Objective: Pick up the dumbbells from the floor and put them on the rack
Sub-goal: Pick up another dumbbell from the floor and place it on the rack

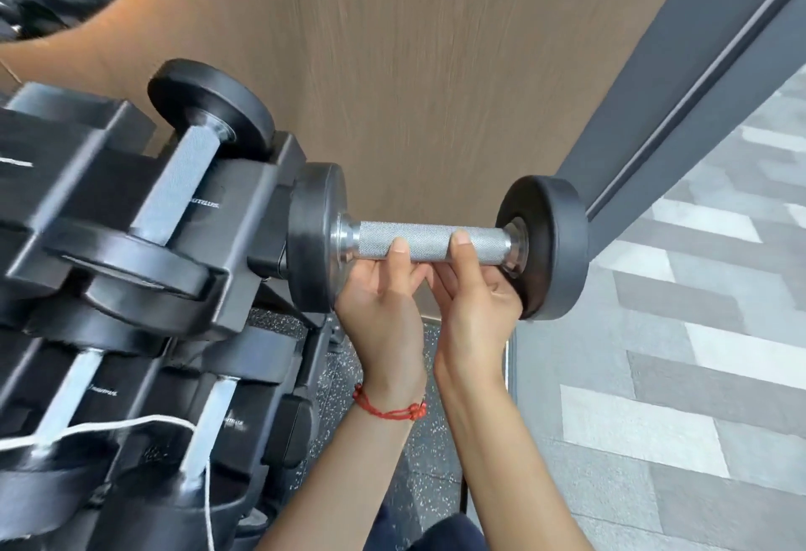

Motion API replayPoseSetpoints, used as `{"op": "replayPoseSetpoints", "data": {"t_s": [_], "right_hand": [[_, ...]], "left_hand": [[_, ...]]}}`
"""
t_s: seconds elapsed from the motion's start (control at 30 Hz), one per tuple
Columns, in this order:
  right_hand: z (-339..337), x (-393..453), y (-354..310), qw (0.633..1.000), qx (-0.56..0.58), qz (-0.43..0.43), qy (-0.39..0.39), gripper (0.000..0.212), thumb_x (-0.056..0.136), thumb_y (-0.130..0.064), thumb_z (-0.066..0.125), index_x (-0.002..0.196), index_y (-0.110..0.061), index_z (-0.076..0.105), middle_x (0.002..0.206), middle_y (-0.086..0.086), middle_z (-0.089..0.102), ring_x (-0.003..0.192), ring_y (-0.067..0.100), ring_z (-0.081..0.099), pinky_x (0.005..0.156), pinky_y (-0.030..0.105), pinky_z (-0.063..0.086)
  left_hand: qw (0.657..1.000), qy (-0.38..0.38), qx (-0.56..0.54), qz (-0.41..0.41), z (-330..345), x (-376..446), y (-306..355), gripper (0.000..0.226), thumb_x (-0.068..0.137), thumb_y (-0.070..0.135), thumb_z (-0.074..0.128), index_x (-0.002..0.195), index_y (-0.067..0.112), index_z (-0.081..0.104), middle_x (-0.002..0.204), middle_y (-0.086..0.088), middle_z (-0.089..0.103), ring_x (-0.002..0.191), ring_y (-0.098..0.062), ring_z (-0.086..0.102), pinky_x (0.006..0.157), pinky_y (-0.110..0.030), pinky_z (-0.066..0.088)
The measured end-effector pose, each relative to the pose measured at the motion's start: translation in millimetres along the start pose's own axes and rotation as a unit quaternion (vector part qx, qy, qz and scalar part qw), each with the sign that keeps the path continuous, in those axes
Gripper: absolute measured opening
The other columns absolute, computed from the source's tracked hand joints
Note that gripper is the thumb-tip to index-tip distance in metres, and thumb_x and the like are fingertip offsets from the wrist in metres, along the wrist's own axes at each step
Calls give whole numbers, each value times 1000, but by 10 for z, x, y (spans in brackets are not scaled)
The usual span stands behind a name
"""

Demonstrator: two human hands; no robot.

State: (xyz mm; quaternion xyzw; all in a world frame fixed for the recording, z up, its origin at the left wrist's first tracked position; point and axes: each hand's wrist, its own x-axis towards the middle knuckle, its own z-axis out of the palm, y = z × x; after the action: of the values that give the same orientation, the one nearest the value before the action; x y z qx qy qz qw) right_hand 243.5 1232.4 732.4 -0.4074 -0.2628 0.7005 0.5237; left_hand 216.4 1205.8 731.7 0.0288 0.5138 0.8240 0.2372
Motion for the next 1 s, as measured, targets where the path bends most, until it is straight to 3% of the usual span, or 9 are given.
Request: {"op": "replayPoseSetpoints", "data": {"t_s": [0.3,0.47,0.53,0.6,0.63,0.7,0.77,0.83,1.0], "right_hand": [[557,616,-63,997,-33,13,-74,20,82,-13,65,67,-14,52,58,0,56,58,8,54,60,21,51],[817,977,-144,985,-60,55,-150,18,84,-16,64,71,-12,52,65,4,55,65,11,56,63,21,51],[924,1048,-221,967,-73,77,-233,18,84,-19,64,68,-11,64,62,-3,64,66,4,63,67,15,50],[1061,955,-372,917,-141,125,-351,52,77,-32,50,28,-14,56,38,-21,53,56,-16,56,75,3,40],[1103,945,-409,897,-163,139,-386,56,73,-36,41,21,-17,50,31,-26,45,53,-22,51,78,-1,34],[1174,1043,-394,900,-173,134,-377,52,76,-32,52,27,-15,53,36,-17,48,52,-12,55,74,6,43],[1221,1247,-253,938,-107,115,-310,17,83,-17,65,75,-2,66,61,0,60,65,7,63,67,20,51],[1274,1289,-166,941,-78,137,-300,24,84,-12,63,98,8,60,72,6,67,75,16,67,64,22,53],[1449,1177,-55,920,-100,176,-337,10,84,-13,63,84,-4,58,66,4,63,72,16,65,64,22,53]], "left_hand": [[997,51,-15,56,393,642,28,18,89,14,56,97,1,66,95,-14,72,92,-23,69,69,-22,55],[986,132,-28,94,658,932,58,23,90,14,55,100,-4,64,96,-20,70,90,-25,69,71,-24,55],[988,131,-5,78,757,1105,-49,35,95,22,47,115,-6,56,111,-23,65,97,-10,66,83,-28,54],[996,82,15,-22,899,1260,-161,62,99,46,23,137,-2,30,144,-21,38,98,17,38,113,-29,30],[990,127,-39,-44,898,1244,-223,70,96,55,15,140,1,21,152,-17,22,94,18,28,118,-28,14],[985,158,-66,3,972,1321,-61,61,98,47,23,136,0,34,145,-20,37,98,16,38,112,-29,30],[962,241,-55,116,971,1274,144,34,95,22,46,114,-4,58,111,-22,66,96,-11,66,84,-27,54],[945,279,-63,160,913,1249,229,26,92,13,52,105,-6,62,98,-22,70,92,-26,69,74,-25,56],[929,306,-82,190,805,1314,342,26,92,12,53,105,-8,61,99,-23,69,93,-29,69,74,-25,56]]}}
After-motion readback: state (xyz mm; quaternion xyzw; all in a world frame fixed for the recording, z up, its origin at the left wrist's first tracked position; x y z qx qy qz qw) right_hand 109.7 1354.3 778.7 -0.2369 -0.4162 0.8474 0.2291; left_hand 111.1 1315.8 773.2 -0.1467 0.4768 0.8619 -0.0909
